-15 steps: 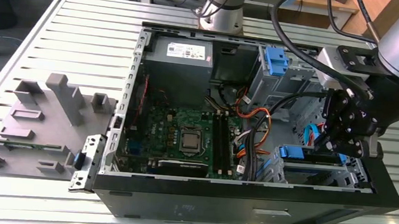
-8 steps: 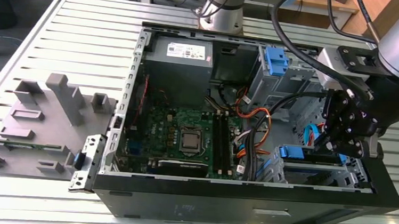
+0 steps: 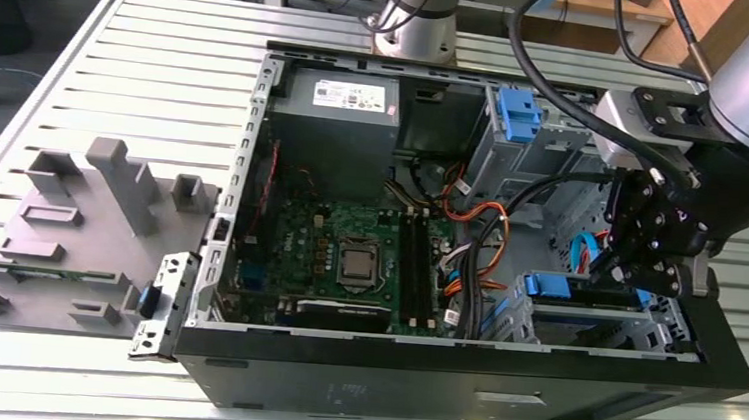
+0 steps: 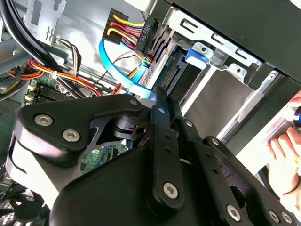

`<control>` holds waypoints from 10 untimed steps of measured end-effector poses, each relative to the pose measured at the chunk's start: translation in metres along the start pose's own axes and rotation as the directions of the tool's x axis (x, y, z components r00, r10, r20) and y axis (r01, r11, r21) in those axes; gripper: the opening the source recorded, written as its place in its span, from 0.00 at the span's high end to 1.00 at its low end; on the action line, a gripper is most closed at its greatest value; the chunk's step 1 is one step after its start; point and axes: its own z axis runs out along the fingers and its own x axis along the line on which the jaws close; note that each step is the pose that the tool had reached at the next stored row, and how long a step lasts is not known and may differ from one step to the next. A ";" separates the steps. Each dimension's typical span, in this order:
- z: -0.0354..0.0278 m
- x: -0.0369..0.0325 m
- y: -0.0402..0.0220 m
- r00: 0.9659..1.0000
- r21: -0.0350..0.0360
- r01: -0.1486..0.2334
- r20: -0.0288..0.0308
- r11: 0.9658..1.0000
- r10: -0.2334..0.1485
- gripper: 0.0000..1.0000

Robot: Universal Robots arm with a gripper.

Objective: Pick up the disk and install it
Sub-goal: 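Insert the first disk wire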

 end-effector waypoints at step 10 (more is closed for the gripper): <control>-0.0028 0.0002 0.0004 1.000 0.002 0.000 0.006 1.000 0.000 0.84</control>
